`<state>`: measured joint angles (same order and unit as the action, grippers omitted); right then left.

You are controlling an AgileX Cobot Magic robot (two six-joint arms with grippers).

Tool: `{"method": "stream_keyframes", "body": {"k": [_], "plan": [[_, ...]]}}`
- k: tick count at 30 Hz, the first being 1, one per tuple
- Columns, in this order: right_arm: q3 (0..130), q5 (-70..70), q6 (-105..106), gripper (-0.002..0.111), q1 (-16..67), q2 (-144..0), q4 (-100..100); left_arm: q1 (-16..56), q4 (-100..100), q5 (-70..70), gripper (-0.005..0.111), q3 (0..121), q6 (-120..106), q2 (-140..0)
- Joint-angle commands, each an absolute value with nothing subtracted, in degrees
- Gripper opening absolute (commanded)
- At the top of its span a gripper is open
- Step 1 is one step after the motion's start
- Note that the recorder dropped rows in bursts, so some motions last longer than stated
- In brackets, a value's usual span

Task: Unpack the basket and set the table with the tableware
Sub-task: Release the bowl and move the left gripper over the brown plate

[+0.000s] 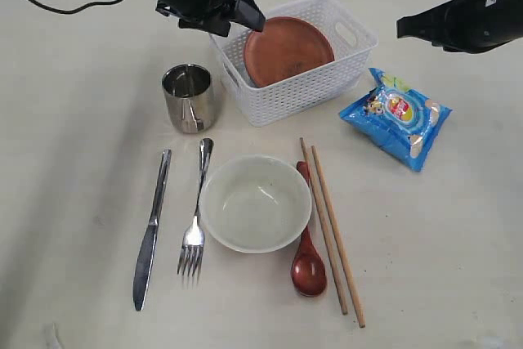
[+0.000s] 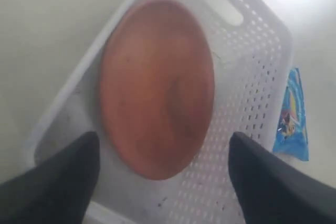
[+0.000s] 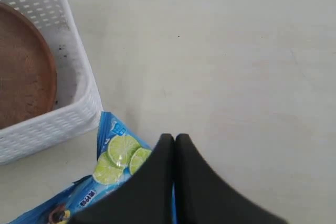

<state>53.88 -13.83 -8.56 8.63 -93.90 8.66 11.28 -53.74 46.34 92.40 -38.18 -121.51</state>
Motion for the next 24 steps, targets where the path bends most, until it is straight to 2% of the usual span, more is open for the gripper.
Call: {"method": "stream_keyframes", "body": {"k": [1, 24], "plan": [[53.92, -12.31, -8.32, 0.000, 8.25, -93.89, 8.80, 11.21, -54.38, 46.55, 0.065, 96.21, -38.09, -125.06], [53.92, -9.82, -8.14, 0.000, 8.25, -93.89, 8.80, 11.02, -45.43, 43.60, 0.065, 112.52, -35.71, -134.31]]}}
